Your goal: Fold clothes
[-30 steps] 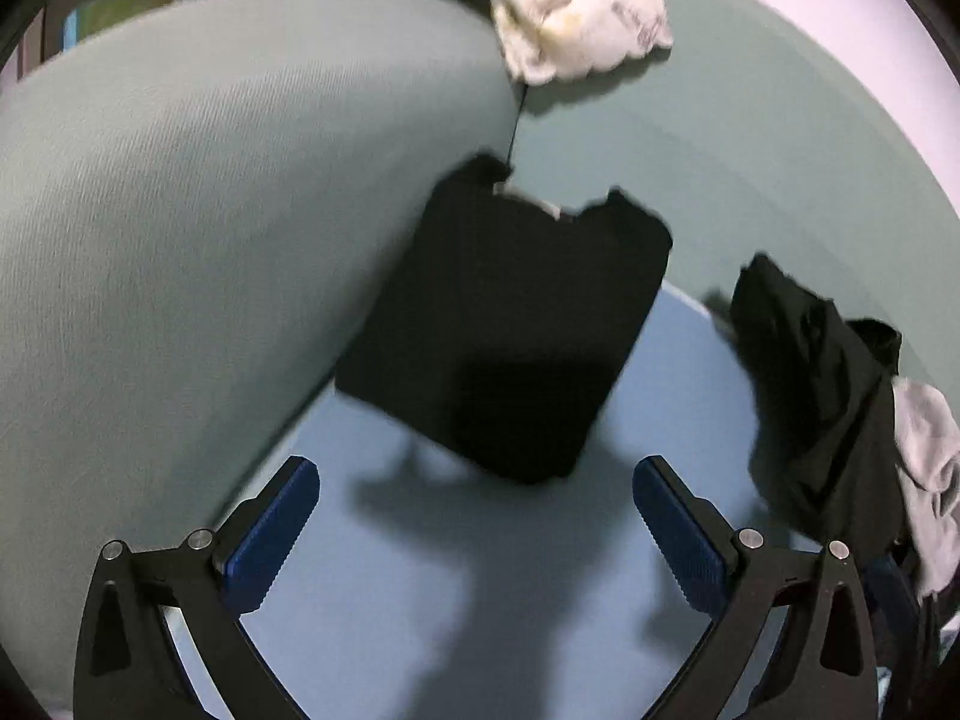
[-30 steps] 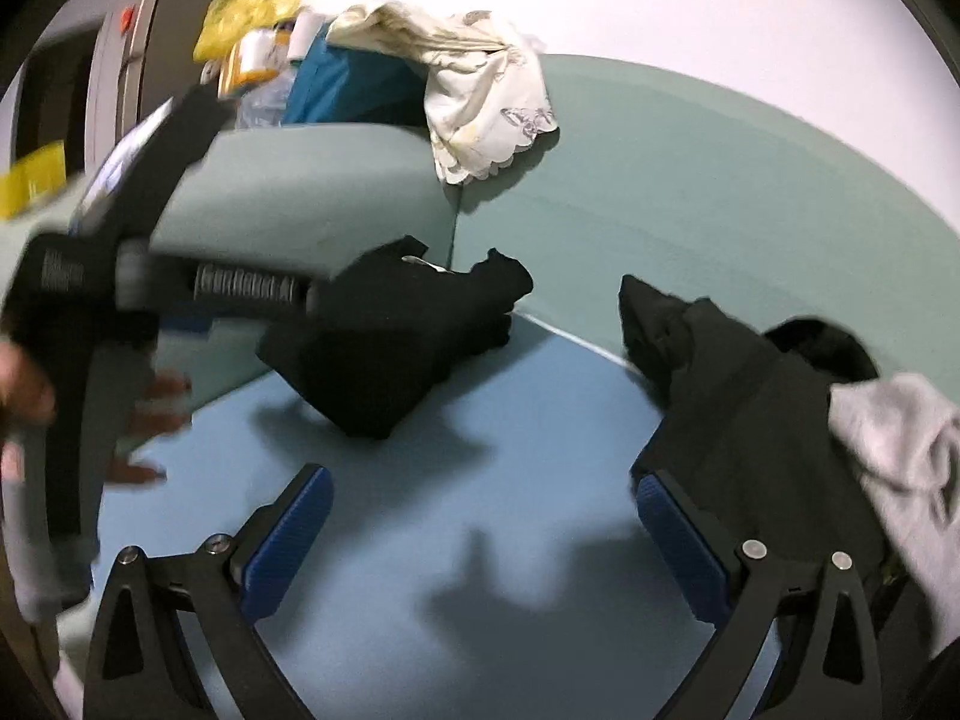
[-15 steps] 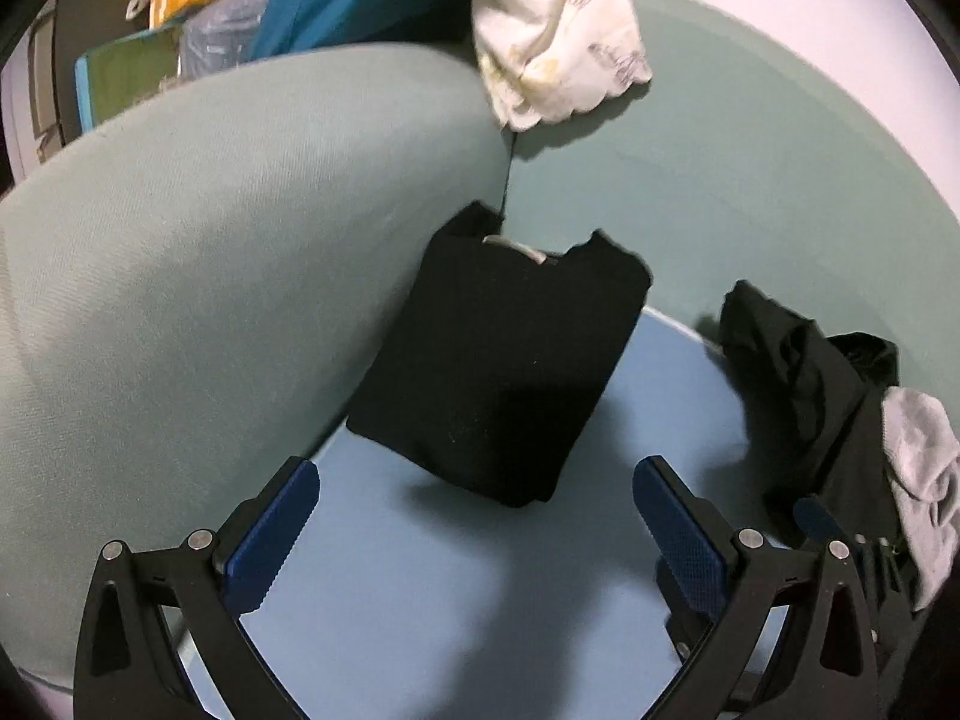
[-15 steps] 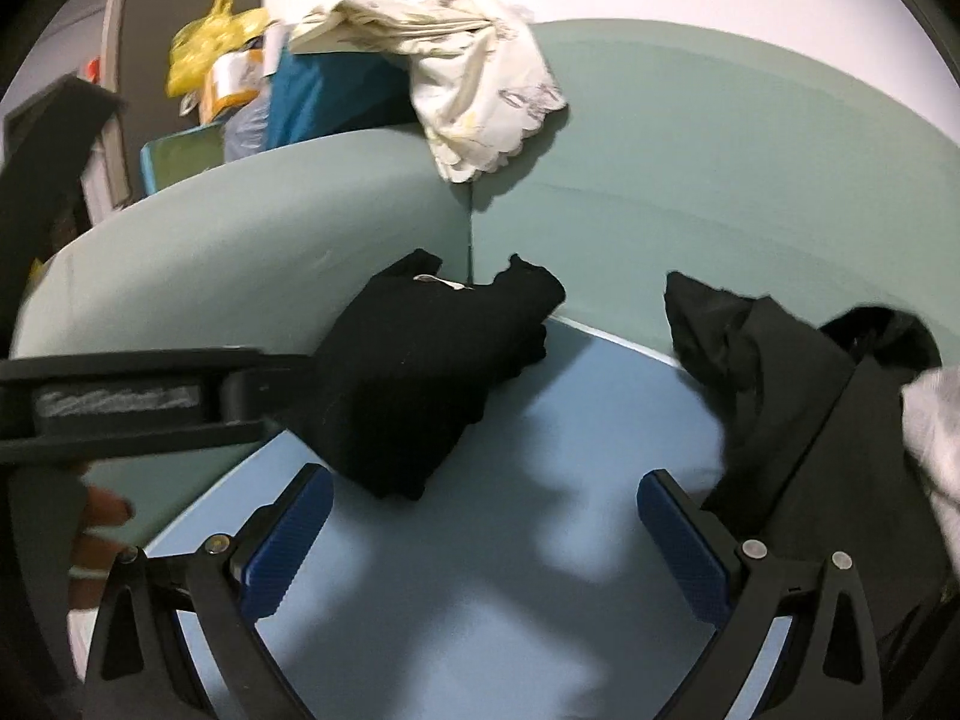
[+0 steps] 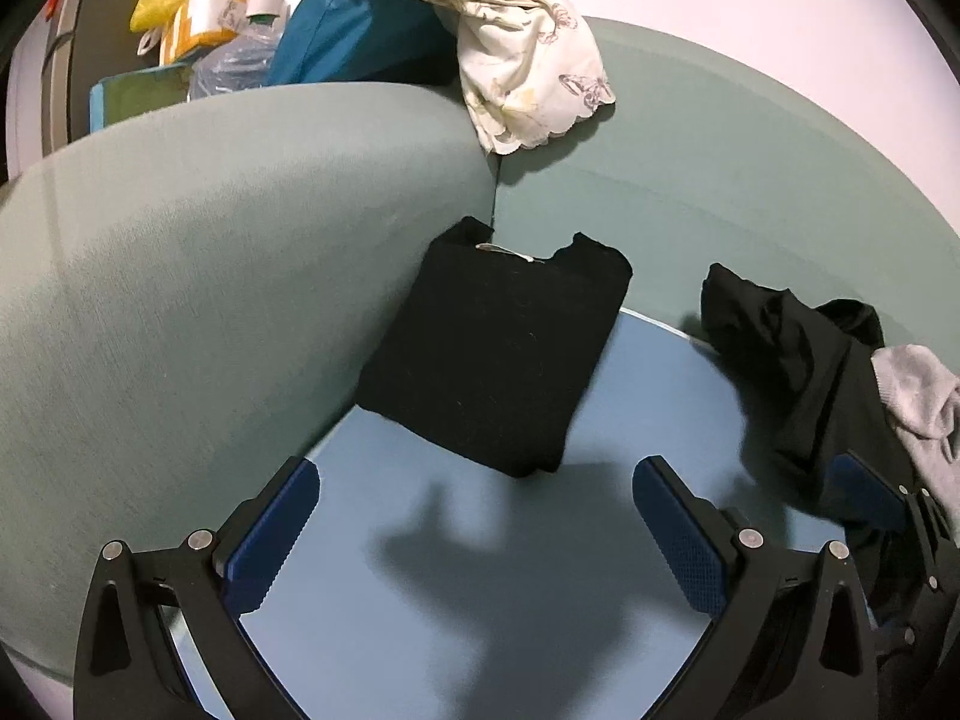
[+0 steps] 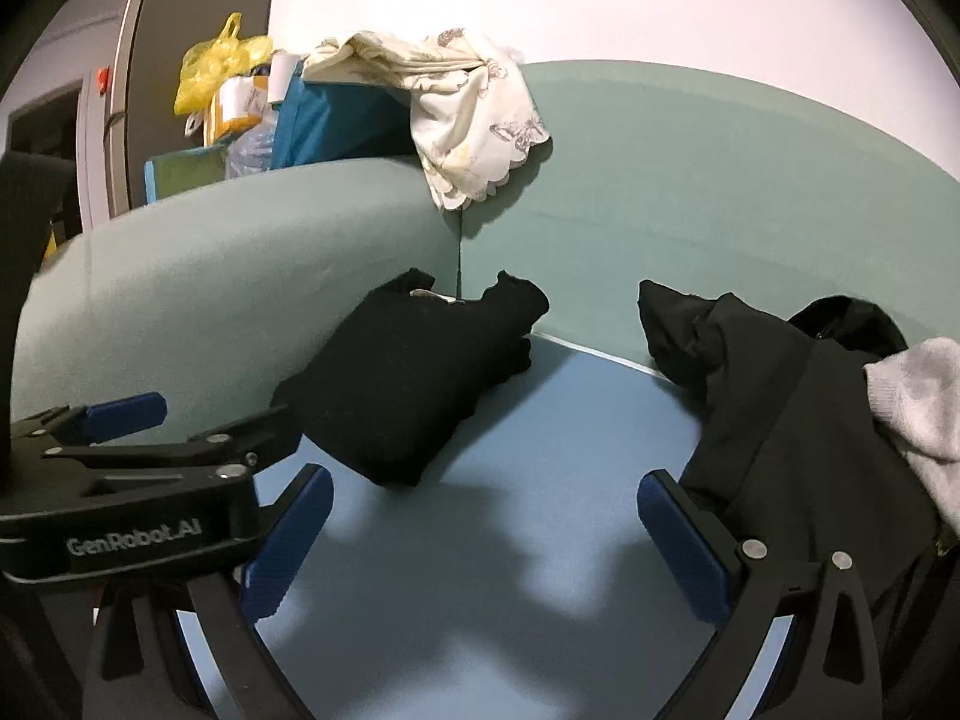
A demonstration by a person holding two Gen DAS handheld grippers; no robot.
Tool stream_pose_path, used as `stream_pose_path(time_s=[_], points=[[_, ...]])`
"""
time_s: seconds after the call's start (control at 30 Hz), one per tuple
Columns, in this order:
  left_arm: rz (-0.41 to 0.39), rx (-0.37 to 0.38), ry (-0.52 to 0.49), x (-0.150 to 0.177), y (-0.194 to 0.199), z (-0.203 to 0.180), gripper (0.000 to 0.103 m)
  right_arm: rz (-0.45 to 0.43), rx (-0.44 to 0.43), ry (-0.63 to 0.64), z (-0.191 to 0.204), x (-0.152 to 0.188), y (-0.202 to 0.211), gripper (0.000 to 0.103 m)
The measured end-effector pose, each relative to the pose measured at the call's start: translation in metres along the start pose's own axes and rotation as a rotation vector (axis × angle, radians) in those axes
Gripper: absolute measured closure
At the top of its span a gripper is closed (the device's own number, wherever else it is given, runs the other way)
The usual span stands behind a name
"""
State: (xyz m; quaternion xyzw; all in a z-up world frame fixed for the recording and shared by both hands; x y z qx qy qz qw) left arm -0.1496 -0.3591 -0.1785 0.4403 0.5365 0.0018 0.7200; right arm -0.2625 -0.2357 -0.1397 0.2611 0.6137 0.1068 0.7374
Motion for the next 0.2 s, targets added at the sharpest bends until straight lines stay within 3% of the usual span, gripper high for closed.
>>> stream_pose_path(time_s=[0.2], points=[[-0.028,-0.006,-0.024,-0.0020,0.0014,-0.0055,0.000,-0.001,0.004,0.011,-0.0006,-0.0011,0.0038,0.000]])
Point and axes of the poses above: each gripper's, at about its wrist camera, not at the fingertips, and y roughly against the way its jaws point, z to its left, x to its underside, the point moved 2 cm from there along -y, roughly the way its jaws point, and after that the axes turned 15 degrees about -x, right-handed, at the moved point
